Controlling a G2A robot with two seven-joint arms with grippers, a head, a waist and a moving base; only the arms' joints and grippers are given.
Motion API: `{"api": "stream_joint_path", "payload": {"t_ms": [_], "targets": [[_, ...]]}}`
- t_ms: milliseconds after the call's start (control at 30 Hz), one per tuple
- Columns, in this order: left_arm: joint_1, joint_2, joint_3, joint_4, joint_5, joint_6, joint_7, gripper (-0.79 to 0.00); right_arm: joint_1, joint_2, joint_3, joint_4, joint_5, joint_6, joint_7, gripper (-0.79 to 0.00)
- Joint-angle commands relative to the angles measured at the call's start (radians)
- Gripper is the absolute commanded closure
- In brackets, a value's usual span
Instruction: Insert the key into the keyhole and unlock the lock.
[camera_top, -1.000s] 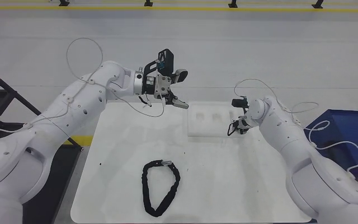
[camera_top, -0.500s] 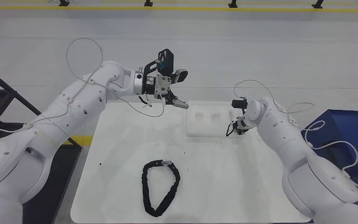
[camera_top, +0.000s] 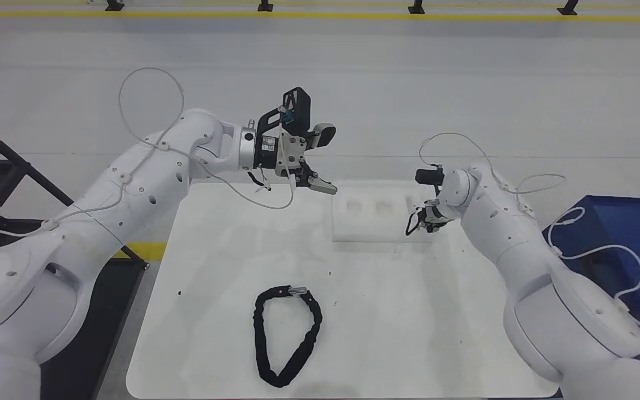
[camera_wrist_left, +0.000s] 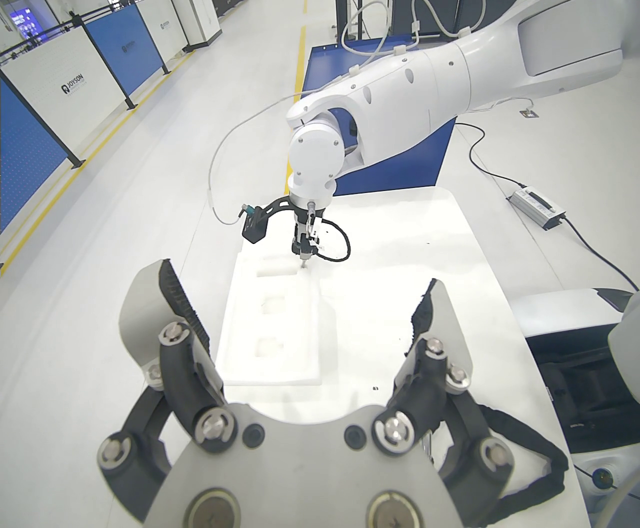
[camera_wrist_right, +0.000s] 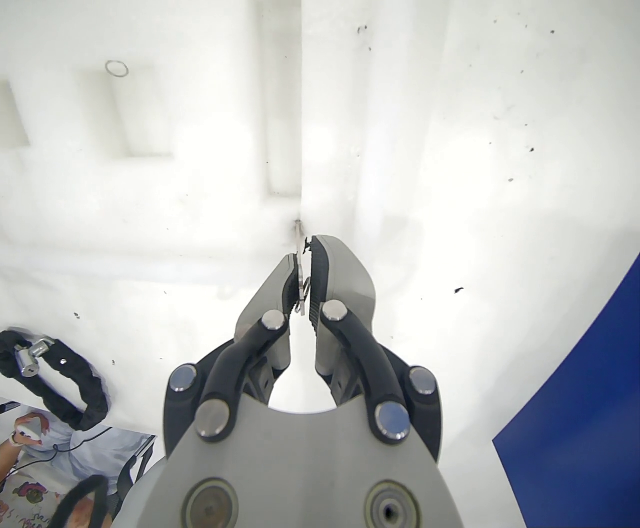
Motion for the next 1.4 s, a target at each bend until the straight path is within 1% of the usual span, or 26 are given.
{"api": "stream_joint_path", "payload": {"t_ms": [0,333,433,667,833,900,1100,1267,1367], "targets": [[0.0,0.0,0.0,0.0,0.0,0.0,0.0,-0.785,0.008,0.002,0.004,-0.004,-0.002,-0.013,0.01,0.0],[0.0,0.0,0.0,0.0,0.0,0.0,0.0,-0.785,0.035,0.027,0.045,-0.076,0.025,-0.139,0.085,0.0],[0.0,0.0,0.0,0.0,0.0,0.0,0.0,-0.785,0.039,0.042,0.063,-0.117,0.033,-0.177,0.107,0.0],[0.0,0.0,0.0,0.0,0.0,0.0,0.0,-0.785,0.015,0.095,0.129,-0.281,0.066,-0.241,0.167,0.0],[0.0,0.0,0.0,0.0,0.0,0.0,0.0,-0.785,-0.042,0.155,0.218,-0.442,0.13,-0.3,0.252,0.0],[0.0,0.0,0.0,0.0,0.0,0.0,0.0,-0.785,-0.082,0.186,0.272,-0.525,0.174,-0.327,0.298,0.0],[0.0,0.0,0.0,0.0,0.0,0.0,0.0,-0.785,-0.197,0.259,0.42,-0.722,0.279,-0.346,0.391,0.0],[0.0,0.0,0.0,0.0,0.0,0.0,0.0,-0.785,-0.29,0.306,0.535,-0.867,0.378,-0.33,0.418,0.0],[0.0,0.0,0.0,0.0,0.0,0.0,0.0,-0.785,-0.336,0.329,0.6,-0.913,0.43,-0.329,0.418,0.0]]}}
